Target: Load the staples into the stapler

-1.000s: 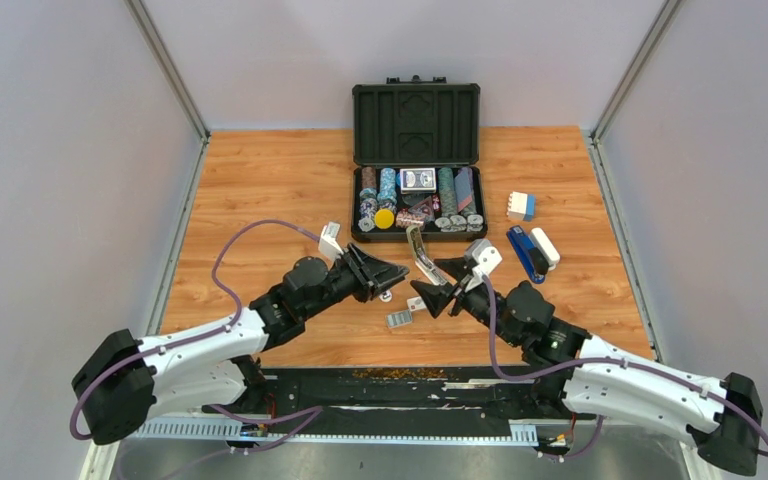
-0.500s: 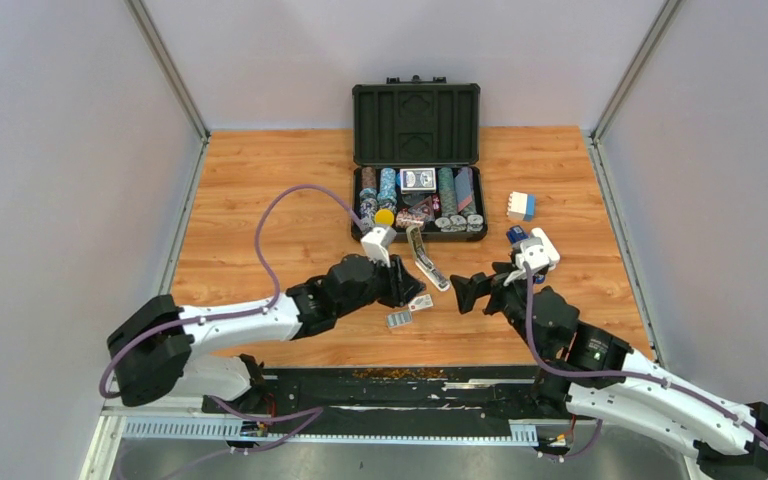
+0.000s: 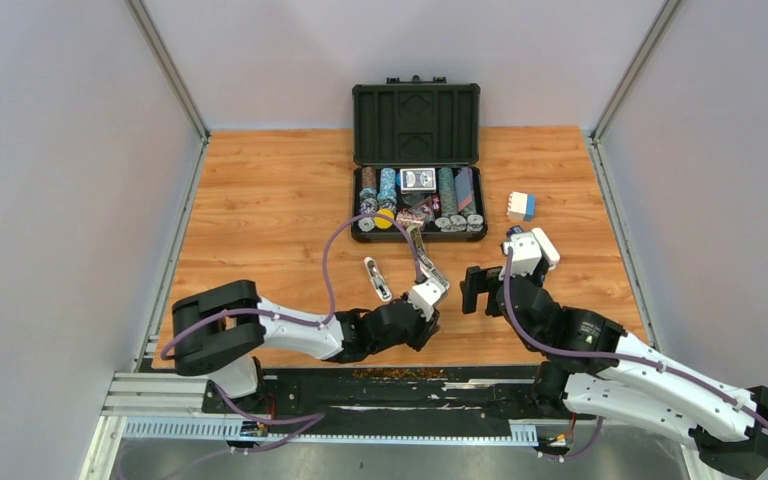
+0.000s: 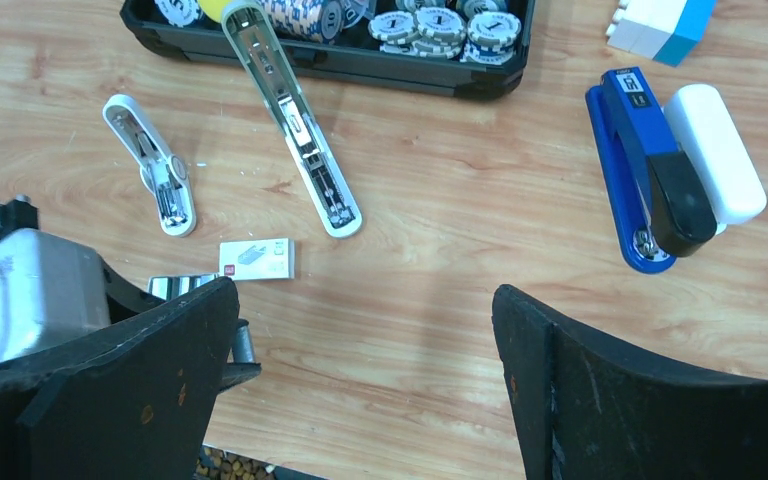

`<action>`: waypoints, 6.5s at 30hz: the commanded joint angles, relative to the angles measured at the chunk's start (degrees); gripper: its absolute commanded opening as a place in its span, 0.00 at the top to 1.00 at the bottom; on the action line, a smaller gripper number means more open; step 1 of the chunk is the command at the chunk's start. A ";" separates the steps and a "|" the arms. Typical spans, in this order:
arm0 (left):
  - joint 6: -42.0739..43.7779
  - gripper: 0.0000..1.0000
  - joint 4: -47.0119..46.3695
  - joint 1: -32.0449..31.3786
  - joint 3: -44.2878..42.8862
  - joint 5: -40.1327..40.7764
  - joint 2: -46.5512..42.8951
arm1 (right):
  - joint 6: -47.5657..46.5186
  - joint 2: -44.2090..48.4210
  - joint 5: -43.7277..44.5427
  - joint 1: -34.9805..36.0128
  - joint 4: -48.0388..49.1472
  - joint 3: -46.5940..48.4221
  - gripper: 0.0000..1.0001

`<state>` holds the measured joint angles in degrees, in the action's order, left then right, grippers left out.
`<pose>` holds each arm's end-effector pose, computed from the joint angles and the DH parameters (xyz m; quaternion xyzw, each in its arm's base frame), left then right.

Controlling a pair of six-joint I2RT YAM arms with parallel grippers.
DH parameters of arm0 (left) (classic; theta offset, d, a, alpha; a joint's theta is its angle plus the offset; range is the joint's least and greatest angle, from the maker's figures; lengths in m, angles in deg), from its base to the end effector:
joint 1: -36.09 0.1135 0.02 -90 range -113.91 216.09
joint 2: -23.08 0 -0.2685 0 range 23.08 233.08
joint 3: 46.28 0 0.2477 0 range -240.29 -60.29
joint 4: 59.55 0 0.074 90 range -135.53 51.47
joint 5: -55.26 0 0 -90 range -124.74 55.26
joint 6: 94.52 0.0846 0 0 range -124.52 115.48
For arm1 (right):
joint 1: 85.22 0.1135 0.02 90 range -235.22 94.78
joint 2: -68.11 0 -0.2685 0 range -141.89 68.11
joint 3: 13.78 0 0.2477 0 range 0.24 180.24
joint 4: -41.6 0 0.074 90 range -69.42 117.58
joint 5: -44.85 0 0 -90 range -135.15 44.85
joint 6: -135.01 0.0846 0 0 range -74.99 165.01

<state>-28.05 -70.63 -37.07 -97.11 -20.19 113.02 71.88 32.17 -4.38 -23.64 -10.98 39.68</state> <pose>0.1216 -0.3284 0.1525 0.2977 0.7992 -0.3094 0.4205 0.1209 0.1072 0.2663 -0.0947 0.8418 0.0801 0.5254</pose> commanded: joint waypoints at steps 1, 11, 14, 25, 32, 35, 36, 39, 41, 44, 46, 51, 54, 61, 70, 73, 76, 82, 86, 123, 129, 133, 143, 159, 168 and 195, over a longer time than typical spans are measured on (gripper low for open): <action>5.31 0.72 -8.35 -1.03 0.01 5.81 3.72 | 3.09 0.43 -0.59 -0.14 -2.57 2.31 0.00; 10.51 0.69 -14.93 -3.60 0.08 11.13 11.36 | 2.77 -0.49 -2.38 -0.23 -2.74 2.75 0.00; 10.24 0.69 -16.19 -3.81 0.63 11.29 12.49 | 2.42 -1.12 -2.50 -0.23 -2.86 3.24 0.00; 8.52 0.58 -16.50 -5.14 1.82 10.97 13.03 | 1.20 -2.46 -3.31 -0.45 -2.96 4.69 0.00; 8.04 0.47 -15.69 -5.49 1.97 10.74 12.25 | 0.79 -2.63 -4.09 -0.61 -4.22 5.80 0.00; 7.36 0.40 -14.58 -5.57 1.81 10.70 10.13 | 0.77 -2.93 -4.66 -0.80 -5.10 6.50 0.00; 7.09 0.37 -13.66 -5.62 1.52 10.57 8.85 | 0.74 -3.13 -4.90 -0.84 -5.40 6.90 0.00; 6.35 0.30 -9.87 -5.58 0.10 10.37 5.08 | 0.81 -3.97 -5.45 -1.05 -6.84 8.39 0.00; 5.69 0.26 -6.70 -5.59 -0.87 10.50 2.55 | 0.77 -4.64 -6.05 -1.30 -7.73 9.68 0.00; 3.98 0.21 -1.96 -5.54 -2.30 11.19 -0.80 | 0.87 -6.00 -7.11 -1.84 -9.02 11.26 0.00; 2.47 0.15 0.46 -5.58 -2.35 12.42 -3.21 | 0.97 -7.08 -8.06 -2.38 -9.96 12.32 0.00; -1.93 0.02 11.39 -5.02 -3.37 17.60 -9.65 | 0.66 -9.88 -11.04 -4.80 -12.16 14.41 0.00; -6.94 0.01 17.50 -2.54 -3.17 17.16 -13.15 | -0.02 -10.73 -14.47 -8.31 -12.32 14.61 0.00; -13.37 0.00 29.84 4.87 -0.60 14.36 -24.49 | -3.89 -15.16 -25.50 -17.20 -12.16 14.17 0.00; -17.85 0.00 44.97 15.82 -1.30 8.41 -37.98 | -8.81 -23.95 -31.34 -17.81 -10.06 14.15 0.01; -17.05 0.00 50.65 17.93 -3.96 8.75 -41.77 | -10.37 -27.16 -33.23 -17.81 -9.69 14.45 0.01; -14.70 0.00 56.17 18.74 -8.74 10.15 -44.85 | -11.93 -30.82 -36.16 -17.77 -9.44 15.40 0.01; -8.17 0.00 65.25 18.85 -19.25 15.02 -47.59 | -14.32 -39.12 -38.48 -16.62 -9.86 17.76 0.11; -1.59 0.00 69.30 18.86 -25.31 18.58 -48.13 | -15.28 -43.38 -38.19 -13.69 -9.88 19.17 0.18; 15.75 0.00 50.79 20.28 -6.42 41.32 -58.33 | -21.49 -67.18 -36.43 -5.58 -9.33 26.07 0.71; 15.84 0.00 50.66 20.63 -6.34 41.01 -58.20 | -21.77 -67.29 -36.55 -5.55 -8.73 24.68 0.82; 15.94 0.00 50.59 20.84 -6.22 40.78 -58.11 | -21.64 -66.10 -36.53 -5.54 -8.71 24.54 0.86; 16.05 0.00 50.18 21.21 -5.81 41.24 -58.32 | -19.07 -58.79 -36.11 -5.31 -8.67 27.69 0.88; 15.92 0.00 48.55 23.10 -4.69 41.70 -60.04 | -12.72 -58.25 -30.99 -4.25 6.35 31.63 0.89; 15.66 0.00 48.31 24.24 -4.49 40.97 -60.22 | -11.45 -61.91 -31.48 -3.92 15.31 30.64 0.88; 15.53 0.00 48.18 25.00 -4.48 39.86 -60.48 | -11.22 -67.67 -27.04 -3.89 21.49 27.54 0.87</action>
<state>-12.92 -20.12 -12.46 -101.81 19.57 53.04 59.95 -34.87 -33.01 -27.88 8.36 67.61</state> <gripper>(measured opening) 0.997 0.167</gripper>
